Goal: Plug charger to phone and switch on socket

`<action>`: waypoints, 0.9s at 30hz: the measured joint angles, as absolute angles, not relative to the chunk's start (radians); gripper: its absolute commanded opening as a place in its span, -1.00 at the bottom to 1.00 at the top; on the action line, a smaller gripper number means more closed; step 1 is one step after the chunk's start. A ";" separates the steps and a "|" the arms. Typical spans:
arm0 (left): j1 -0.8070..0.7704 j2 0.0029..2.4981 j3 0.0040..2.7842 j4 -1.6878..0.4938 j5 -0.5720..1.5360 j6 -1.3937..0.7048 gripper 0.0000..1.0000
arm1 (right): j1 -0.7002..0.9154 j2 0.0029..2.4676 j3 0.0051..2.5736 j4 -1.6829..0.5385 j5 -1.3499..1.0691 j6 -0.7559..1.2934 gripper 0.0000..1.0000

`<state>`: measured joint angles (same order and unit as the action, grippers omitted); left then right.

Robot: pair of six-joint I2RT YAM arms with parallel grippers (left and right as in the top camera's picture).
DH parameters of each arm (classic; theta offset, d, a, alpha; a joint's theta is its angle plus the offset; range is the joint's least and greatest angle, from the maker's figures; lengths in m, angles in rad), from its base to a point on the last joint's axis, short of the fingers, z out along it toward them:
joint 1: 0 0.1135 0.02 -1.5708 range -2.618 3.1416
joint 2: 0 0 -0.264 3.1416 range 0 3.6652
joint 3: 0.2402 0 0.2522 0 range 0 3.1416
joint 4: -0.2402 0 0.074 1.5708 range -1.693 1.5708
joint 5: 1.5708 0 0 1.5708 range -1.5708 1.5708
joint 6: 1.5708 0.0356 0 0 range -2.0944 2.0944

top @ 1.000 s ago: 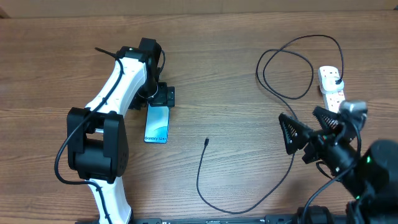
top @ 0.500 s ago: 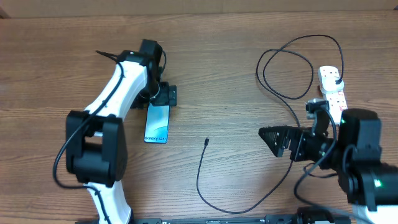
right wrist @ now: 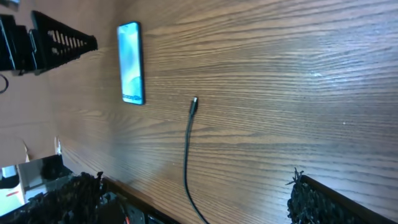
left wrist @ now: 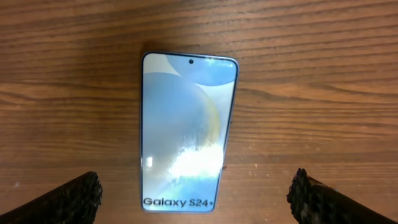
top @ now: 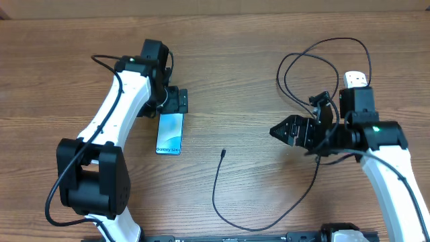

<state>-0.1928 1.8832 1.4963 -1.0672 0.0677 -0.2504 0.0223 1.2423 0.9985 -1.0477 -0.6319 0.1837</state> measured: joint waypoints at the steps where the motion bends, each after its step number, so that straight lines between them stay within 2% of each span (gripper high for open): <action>1: -0.193 1.883 1.480 -1.053 0.068 -0.248 0.99 | 0.022 1.262 0.999 -1.039 -0.632 0.183 1.00; 10: -0.193 1.883 1.317 -0.869 0.071 -0.233 0.99 | 0.022 1.377 0.943 -0.979 -0.633 0.184 1.00; 27: -0.217 1.883 1.155 -0.680 0.064 -0.229 1.00 | 0.029 1.384 0.873 -0.894 -0.632 0.184 1.00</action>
